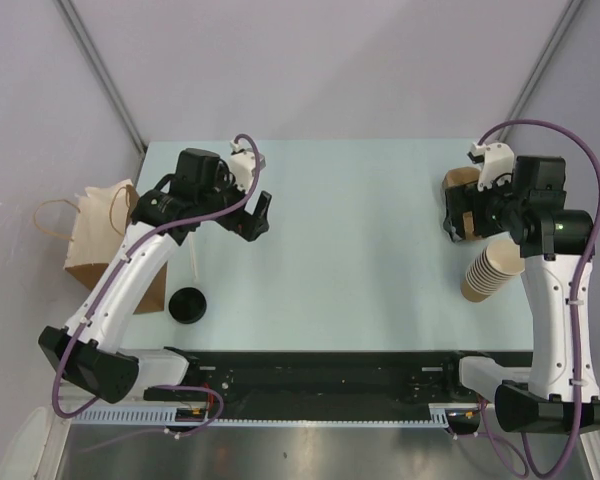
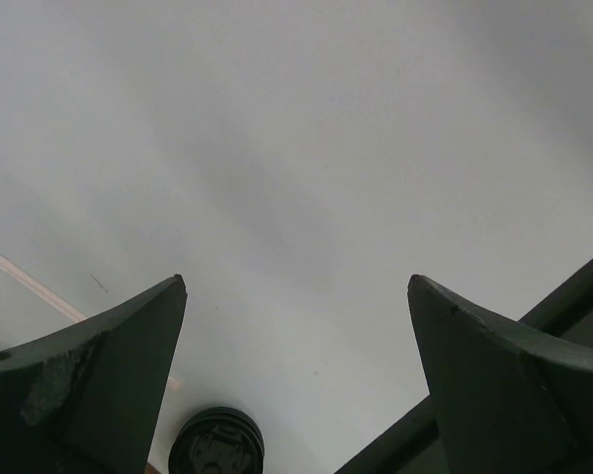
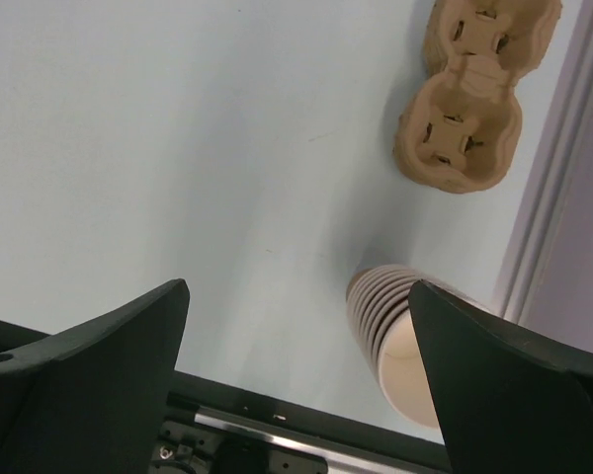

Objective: Pack the takeout coffee

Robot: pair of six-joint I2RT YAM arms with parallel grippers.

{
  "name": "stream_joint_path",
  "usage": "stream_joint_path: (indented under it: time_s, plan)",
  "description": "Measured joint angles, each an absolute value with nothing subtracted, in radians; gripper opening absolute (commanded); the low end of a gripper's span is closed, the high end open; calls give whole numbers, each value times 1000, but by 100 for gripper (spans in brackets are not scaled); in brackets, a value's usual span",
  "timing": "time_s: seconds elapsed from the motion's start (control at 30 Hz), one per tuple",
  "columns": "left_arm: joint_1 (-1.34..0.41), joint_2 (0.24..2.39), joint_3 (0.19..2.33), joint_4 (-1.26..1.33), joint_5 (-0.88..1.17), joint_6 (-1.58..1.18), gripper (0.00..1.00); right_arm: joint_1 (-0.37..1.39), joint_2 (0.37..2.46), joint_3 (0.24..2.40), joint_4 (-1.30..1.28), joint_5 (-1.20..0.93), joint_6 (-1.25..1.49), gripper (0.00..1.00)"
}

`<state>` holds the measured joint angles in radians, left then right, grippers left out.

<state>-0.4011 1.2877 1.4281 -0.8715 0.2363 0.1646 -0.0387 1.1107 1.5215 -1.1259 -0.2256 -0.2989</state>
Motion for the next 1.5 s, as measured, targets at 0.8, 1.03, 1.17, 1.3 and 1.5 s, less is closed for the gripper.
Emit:
stream_joint_path:
  time_s: [0.8,1.03,1.17,1.3,1.5]
  plan:
    - [-401,1229,1327,-747,329,203,99,-257,988,1692,-1331,-42,-415,98]
    - [-402,1229,1274,-711,356,203,99,-257,974,1572,-1351,4,-461,67]
    - [-402,1228,1267,-699,366,203,99,-257,1050,1559,-1353,-16,-470,58]
    - [-402,1227,1257,-688,373,203,100,-258,1133,1542,-1350,-43,-474,55]
    - [-402,1227,1251,-685,374,202,100,-258,1206,1531,-1351,-60,-477,53]
